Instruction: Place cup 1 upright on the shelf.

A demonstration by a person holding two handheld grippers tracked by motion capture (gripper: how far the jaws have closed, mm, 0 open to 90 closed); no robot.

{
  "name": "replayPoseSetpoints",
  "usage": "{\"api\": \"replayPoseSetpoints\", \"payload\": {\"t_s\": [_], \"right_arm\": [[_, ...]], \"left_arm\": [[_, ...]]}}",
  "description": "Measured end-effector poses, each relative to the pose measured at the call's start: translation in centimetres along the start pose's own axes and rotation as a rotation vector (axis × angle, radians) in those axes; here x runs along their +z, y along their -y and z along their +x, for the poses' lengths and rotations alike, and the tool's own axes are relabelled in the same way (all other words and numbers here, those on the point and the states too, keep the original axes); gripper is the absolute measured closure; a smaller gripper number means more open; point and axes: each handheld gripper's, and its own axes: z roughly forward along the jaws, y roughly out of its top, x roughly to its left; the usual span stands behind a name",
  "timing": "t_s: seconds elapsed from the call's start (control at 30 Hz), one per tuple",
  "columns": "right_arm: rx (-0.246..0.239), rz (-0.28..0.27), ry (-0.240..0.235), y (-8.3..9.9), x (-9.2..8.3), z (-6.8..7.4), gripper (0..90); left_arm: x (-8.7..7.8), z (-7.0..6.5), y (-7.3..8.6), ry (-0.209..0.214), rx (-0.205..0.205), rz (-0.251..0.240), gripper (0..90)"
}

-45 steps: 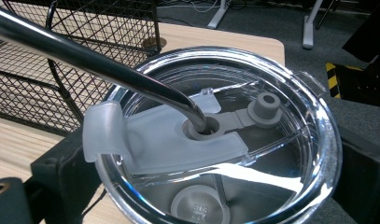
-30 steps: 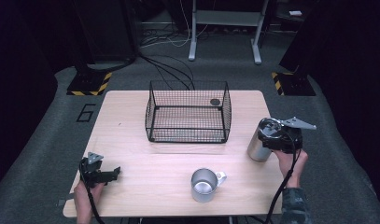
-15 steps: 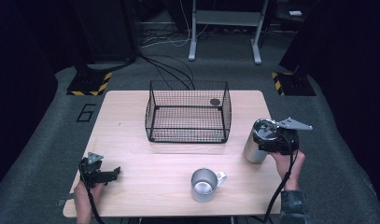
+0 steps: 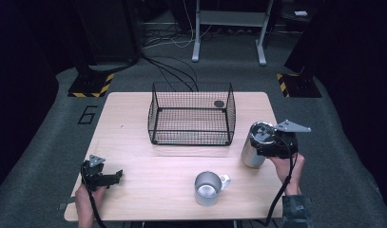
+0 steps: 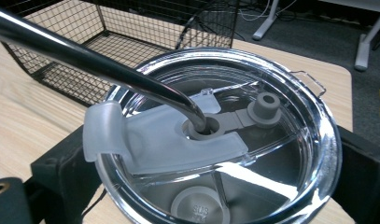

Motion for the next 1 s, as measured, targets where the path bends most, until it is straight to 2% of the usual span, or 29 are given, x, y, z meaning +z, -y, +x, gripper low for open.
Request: {"api": "replayPoseSetpoints", "payload": {"t_s": [0.07,0.3,0.33,0.43,1.0], "right_arm": [[-0.015,0.004,-0.008,-0.1,0.1,0.2,3.5],[-0.012,0.002,-0.037,-0.5,0.4,1.1,3.5],[-0.026,0.003,-0.040,-0.5,0.5,1.1,3.5],[-0.029,0.012,-0.048,-0.7,0.6,1.5,3.5],[-0.049,-0.004,-0.105,-1.7,1.2,3.3,3.5]], "left_arm": [[0.0,0.0,0.0,0.000,0.001,0.000,0.3],[0.0,0.0,0.0,0.000,0.000,0.000,0.3],[0.0,0.0,0.0,0.000,0.000,0.000,0.3],[0.0,0.0,0.0,0.000,0.000,-0.001,0.4],[0.0,0.0,0.0,0.000,0.000,-0.001,0.4]]}}
